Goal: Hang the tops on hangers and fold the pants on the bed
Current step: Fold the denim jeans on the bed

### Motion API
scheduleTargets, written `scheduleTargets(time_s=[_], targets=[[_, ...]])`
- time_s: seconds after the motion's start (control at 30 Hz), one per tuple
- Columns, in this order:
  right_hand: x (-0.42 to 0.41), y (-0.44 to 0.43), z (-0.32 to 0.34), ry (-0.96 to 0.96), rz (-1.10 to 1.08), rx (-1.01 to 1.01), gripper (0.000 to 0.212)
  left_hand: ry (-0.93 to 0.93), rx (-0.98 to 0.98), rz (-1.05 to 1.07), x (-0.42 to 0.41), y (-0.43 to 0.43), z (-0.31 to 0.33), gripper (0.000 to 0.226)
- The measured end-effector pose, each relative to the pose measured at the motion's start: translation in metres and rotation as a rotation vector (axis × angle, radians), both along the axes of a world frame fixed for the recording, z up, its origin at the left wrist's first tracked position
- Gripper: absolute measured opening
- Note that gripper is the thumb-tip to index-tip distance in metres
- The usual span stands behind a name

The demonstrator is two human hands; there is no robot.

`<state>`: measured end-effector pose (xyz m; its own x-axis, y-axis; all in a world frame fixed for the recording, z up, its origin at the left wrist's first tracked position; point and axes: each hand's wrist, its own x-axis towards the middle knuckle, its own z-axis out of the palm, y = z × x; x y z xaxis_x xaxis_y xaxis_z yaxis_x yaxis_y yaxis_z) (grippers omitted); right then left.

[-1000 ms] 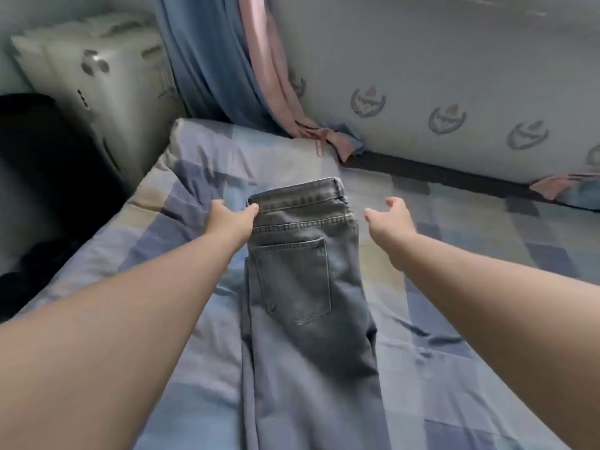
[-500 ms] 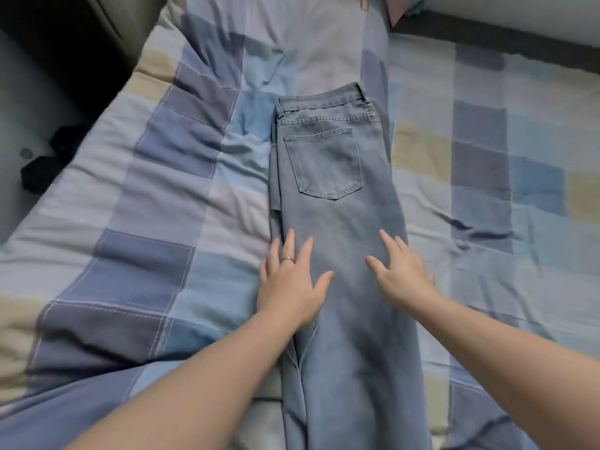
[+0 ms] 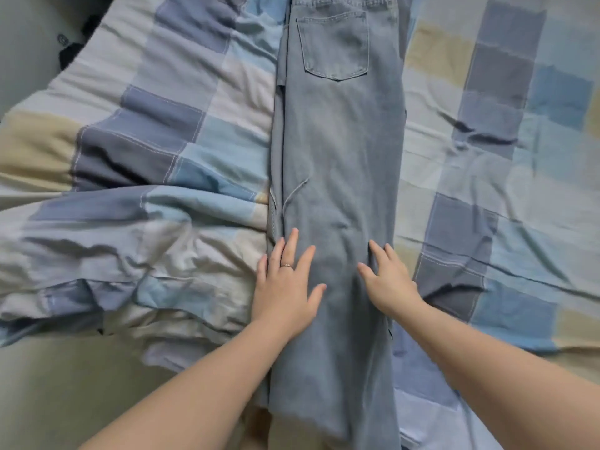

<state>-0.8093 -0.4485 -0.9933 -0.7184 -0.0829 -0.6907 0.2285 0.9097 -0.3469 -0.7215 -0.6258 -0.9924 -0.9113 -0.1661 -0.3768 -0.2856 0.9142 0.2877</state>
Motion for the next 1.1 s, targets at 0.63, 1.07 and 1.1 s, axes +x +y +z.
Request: scheduleTargets(time_s=[0.63, 1.07, 1.1], targets=[[0.218, 0.100, -0.059, 0.077, -0.257, -0.264, 0.032, 0.096, 0.385, 0.790, 0.215, 0.078, -0.064, 0.027], [0.248, 0.107, -0.058, -0.125, -0.560, -0.420, 0.028, 0.085, 0.444, 0.823, 0.237, 0.062, -0.061, 0.057], [0.252, 0.109, -0.058, -0.159, -0.553, -0.431, 0.032, 0.058, 0.448, 0.822, 0.240, 0.063, -0.060, 0.065]])
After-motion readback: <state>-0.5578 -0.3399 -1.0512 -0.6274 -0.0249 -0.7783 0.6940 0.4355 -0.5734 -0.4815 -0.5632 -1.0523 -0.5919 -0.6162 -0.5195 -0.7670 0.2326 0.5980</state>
